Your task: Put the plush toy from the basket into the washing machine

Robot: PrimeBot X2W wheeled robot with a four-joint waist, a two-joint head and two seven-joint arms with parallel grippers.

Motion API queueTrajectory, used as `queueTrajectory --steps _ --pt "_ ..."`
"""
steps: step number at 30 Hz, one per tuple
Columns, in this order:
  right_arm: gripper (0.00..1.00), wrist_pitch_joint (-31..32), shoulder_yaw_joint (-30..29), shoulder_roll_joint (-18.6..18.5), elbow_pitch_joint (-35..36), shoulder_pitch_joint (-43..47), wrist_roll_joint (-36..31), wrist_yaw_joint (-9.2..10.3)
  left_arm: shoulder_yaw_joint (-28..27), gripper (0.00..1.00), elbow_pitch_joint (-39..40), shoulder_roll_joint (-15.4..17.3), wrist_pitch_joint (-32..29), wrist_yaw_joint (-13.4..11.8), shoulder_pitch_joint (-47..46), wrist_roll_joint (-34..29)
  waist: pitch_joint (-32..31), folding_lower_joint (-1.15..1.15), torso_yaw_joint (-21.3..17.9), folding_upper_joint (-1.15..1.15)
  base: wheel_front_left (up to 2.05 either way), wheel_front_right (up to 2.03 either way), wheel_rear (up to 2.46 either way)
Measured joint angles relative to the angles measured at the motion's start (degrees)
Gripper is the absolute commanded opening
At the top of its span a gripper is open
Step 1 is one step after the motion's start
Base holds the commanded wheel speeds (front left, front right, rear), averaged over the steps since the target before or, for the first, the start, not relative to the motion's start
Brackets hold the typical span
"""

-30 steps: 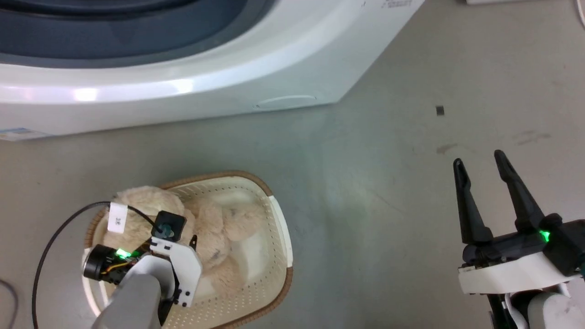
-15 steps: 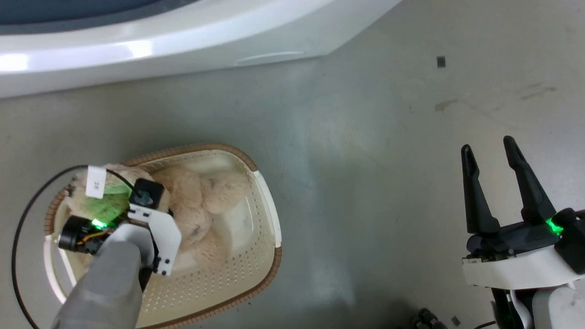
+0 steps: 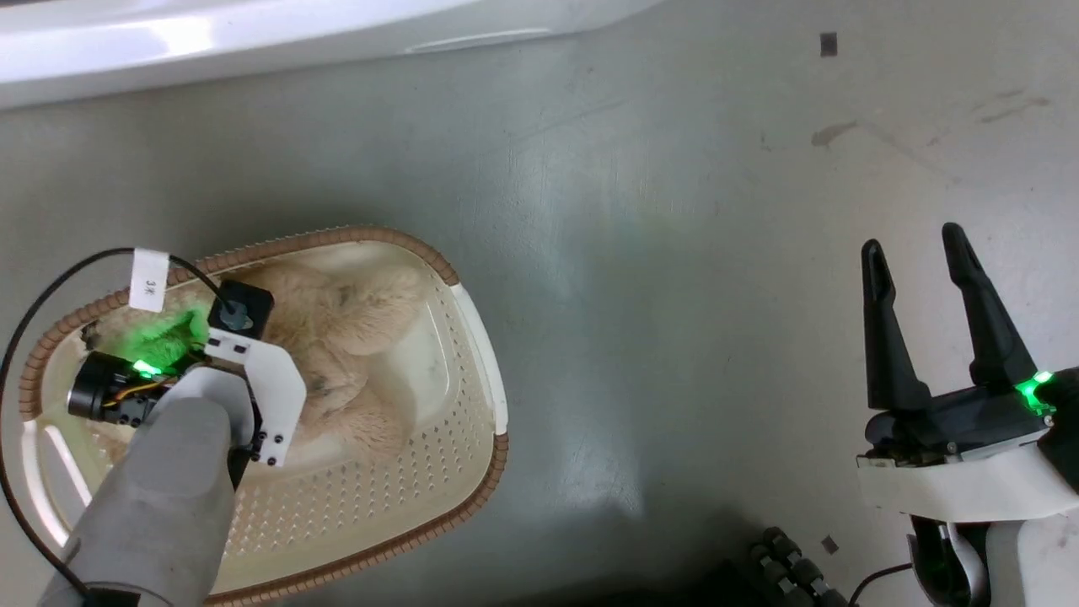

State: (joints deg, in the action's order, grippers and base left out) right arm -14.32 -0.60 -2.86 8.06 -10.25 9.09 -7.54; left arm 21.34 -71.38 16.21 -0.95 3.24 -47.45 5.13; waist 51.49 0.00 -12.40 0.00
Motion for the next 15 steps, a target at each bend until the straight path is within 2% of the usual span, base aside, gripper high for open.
queueTrajectory --steps 1,7,15 --pt "1.0 -0.1 0.0 0.0 0.0 -0.1 0.0 0.0 0.2 0.0 -0.6 0.1 0.0 0.2 -0.3 0.2 0.3 0.0 -0.1 0.0 0.0 0.0 0.0" --pt "1.0 -0.4 -0.1 0.0 -0.2 -0.6 -0.1 0.0 0.5 0.0 -1.8 -0.4 -0.4 1.6 0.7 1.6 -1.6 0.0 0.1 0.0 0.0 0.0 0.0" --pt "1.0 -0.4 -0.1 0.0 -1.6 -0.6 -0.9 0.0 1.1 0.0 -2.4 -2.5 3.5 2.3 5.7 2.8 -7.9 0.0 0.5 0.0 0.0 0.0 0.0"
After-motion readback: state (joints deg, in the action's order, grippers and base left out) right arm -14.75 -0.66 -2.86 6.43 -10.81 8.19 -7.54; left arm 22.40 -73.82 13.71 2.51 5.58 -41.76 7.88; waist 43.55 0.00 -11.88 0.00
